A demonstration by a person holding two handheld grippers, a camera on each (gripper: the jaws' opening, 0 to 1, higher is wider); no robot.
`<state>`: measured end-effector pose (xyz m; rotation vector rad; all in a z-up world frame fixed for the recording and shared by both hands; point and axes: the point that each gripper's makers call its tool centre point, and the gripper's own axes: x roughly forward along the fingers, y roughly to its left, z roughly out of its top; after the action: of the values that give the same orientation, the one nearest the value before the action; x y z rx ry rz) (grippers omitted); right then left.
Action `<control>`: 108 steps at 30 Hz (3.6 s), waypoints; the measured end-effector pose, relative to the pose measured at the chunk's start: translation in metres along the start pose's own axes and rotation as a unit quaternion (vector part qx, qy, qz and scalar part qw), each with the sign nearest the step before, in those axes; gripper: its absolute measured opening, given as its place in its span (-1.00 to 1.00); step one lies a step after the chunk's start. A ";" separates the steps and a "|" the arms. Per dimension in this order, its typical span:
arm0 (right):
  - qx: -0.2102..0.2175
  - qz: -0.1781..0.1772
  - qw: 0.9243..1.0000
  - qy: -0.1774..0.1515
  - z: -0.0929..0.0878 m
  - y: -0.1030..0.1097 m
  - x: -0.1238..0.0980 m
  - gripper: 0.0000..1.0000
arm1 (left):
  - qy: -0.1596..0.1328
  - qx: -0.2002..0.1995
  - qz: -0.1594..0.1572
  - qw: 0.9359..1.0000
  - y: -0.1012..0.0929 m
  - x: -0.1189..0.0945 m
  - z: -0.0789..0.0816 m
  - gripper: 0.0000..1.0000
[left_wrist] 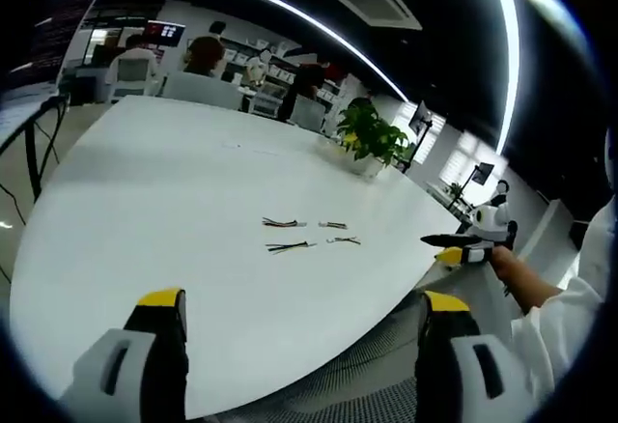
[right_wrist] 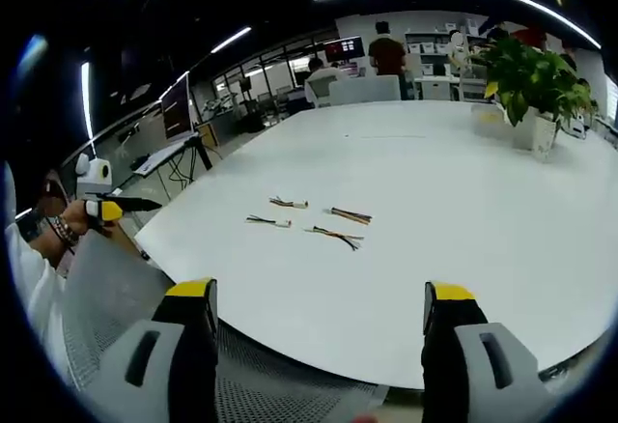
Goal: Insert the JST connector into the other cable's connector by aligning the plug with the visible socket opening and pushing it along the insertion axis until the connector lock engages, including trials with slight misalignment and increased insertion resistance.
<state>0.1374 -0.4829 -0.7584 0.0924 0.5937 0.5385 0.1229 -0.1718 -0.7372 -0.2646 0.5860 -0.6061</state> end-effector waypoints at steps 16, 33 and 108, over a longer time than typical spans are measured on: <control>0.005 0.001 1.000 0.000 -0.002 -0.001 0.001 0.73 | 0.008 -0.007 0.000 1.000 0.002 0.001 -0.008 0.98; 0.022 -0.006 1.000 -0.011 -0.002 -0.005 0.002 0.73 | 0.011 -0.017 -0.003 1.000 0.003 0.006 -0.012 0.98; -0.097 0.003 0.986 -0.134 0.197 -0.051 0.011 0.35 | -0.070 0.123 -0.023 0.990 0.027 0.057 0.179 0.98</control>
<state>0.2773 -0.5074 -0.6119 -0.0191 0.2762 0.5757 0.2780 -0.1733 -0.6286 -0.0871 0.3658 -0.6915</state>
